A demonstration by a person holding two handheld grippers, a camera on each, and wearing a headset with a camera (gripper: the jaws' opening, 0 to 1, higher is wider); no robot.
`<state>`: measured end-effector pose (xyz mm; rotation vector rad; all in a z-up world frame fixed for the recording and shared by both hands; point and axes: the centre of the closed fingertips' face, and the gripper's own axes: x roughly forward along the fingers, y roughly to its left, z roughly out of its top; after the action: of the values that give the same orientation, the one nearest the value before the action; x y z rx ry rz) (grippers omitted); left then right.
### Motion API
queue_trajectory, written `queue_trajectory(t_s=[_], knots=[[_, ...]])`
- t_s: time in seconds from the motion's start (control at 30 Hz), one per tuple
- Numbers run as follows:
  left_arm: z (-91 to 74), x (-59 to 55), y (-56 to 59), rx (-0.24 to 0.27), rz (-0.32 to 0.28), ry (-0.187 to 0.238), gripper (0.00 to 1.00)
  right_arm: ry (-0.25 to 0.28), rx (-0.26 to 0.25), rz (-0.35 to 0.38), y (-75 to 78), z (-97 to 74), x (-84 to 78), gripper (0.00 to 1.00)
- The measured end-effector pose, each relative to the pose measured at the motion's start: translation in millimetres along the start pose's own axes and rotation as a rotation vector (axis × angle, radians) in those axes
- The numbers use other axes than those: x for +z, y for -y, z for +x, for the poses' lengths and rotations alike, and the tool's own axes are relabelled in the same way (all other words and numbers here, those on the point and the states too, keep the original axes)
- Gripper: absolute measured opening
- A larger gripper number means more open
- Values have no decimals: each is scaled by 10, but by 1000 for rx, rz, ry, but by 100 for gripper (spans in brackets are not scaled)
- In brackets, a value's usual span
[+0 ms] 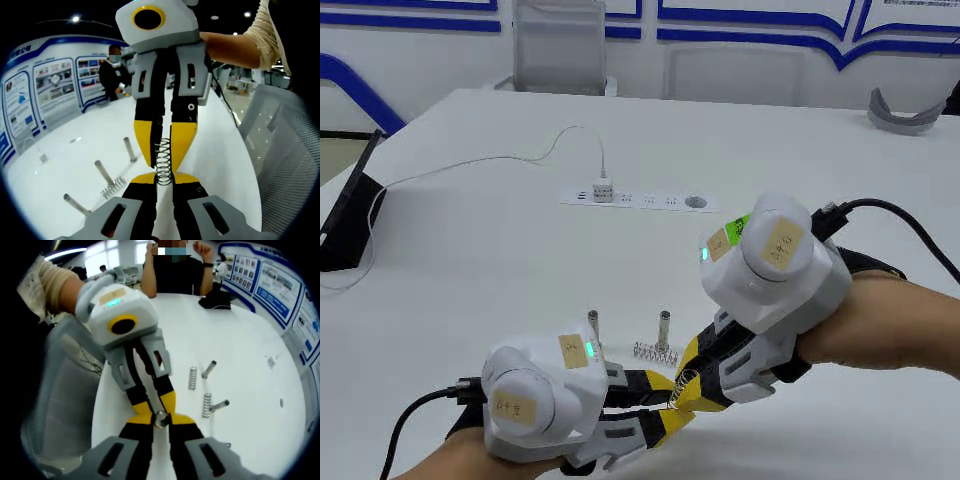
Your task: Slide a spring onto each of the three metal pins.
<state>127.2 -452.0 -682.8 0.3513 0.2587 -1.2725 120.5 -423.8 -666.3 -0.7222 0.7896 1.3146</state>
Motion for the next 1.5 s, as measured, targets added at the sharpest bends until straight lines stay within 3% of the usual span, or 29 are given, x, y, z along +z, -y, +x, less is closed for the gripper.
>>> queue_trajectory(t_s=[0.27, 0.53, 0.8, 1.1, 1.5], knots=[[2, 25, -53, 18, -9, 12, 12, 3, -20, 0, 46, -30, 13, 12], [-43, -41, -115, 41, -49, 6, 22, 8, -44, 22, 144, -106, -25, 12], [-183, -90, -208, 83, -96, 8, 37, 13, -85, 62, 277, -244, -104, 12], [-367, -83, -381, 150, -136, 36, 46, 15, -116, 96, 420, -380, -168, 12], [-605, -185, -537, 236, -187, 41, 60, -7, -164, 132, 604, -546, -289, 12]])
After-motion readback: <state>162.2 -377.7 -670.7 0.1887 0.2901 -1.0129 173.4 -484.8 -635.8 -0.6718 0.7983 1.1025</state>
